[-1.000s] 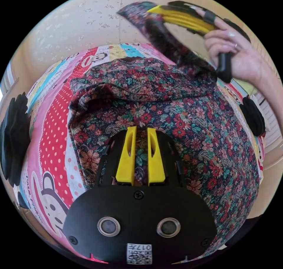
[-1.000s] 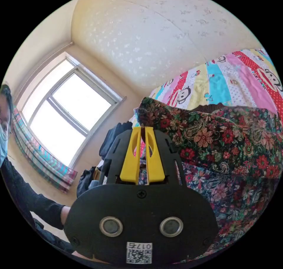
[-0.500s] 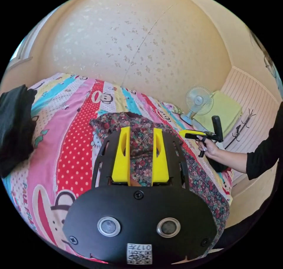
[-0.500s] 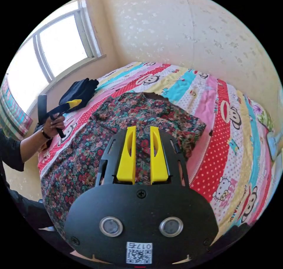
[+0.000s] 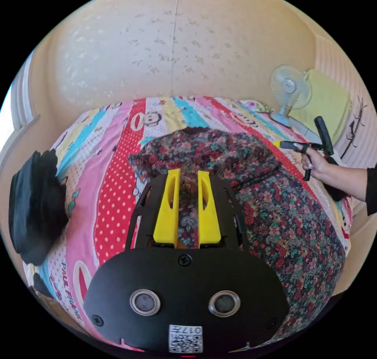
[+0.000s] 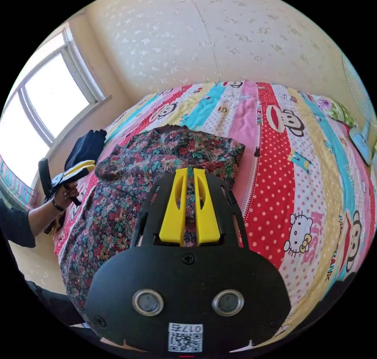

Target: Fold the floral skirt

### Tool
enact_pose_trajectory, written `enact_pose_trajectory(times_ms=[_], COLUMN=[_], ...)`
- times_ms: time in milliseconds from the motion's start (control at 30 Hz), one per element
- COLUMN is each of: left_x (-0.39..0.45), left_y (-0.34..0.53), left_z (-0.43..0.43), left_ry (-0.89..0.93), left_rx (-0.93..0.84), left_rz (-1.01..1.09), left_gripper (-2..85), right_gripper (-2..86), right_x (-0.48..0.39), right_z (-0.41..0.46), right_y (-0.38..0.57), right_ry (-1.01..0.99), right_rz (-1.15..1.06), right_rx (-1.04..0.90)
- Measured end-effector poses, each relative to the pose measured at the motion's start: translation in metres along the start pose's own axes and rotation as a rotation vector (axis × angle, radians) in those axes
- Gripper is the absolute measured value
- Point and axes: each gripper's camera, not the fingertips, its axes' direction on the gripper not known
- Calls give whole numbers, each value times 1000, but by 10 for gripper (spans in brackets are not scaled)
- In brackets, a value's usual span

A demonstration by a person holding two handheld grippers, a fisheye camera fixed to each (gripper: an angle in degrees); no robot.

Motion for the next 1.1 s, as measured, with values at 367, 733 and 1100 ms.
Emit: enact_pose_trajectory(times_ms=[367,733,1100], left_x=[-1,26,0], left_y=[22,42,64], left_z=[89,28,8], left_ry=[-183,-69,-157], left_rx=[-267,-100,-285], left_rz=[-13,76,103], left_gripper=[84,90,119], right_gripper=[5,23,63], right_x=[68,17,28], right_z=[112,65,82], right_y=[-29,13,31], right_ry=[141,9,-131], right_rz=[144,-93,-118], right_rx=[-203,-68,-325])
